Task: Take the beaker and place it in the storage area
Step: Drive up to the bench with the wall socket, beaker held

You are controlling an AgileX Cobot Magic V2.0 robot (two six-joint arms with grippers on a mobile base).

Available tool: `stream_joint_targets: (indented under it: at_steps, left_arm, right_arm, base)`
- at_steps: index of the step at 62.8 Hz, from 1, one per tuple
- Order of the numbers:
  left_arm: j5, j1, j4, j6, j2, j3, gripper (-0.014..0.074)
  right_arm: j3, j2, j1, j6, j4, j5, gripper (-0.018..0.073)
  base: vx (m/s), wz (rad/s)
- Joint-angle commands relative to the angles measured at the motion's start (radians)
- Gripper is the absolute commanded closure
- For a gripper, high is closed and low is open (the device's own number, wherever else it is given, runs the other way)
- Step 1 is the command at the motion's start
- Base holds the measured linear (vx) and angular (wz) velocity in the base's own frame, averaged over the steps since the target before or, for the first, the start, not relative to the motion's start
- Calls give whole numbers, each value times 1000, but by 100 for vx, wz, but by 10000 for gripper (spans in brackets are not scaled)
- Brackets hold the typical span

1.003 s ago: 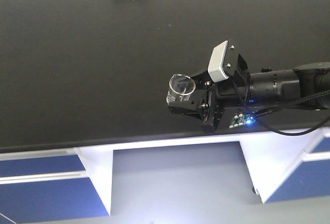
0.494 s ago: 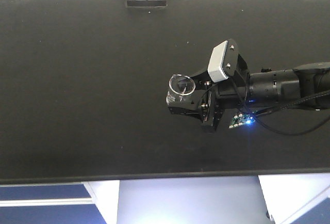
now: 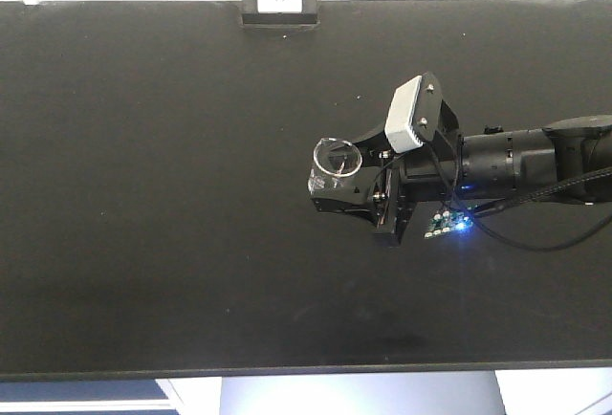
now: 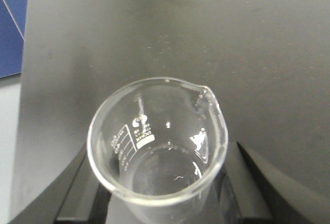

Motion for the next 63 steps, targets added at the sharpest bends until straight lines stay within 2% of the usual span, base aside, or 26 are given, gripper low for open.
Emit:
stream_joint_targets:
  at_steps: [1, 63]
  left_arm:
    - [-86, 0, -8, -8, 10, -33, 603]
    - [-86, 0, -8, -8, 10, -33, 603]
  right_arm:
    - [-20, -42, -4, -9, 50, 56, 565]
    - [-20, -42, -4, -9, 50, 56, 565]
  base:
    - [7, 1]
    - [4, 0]
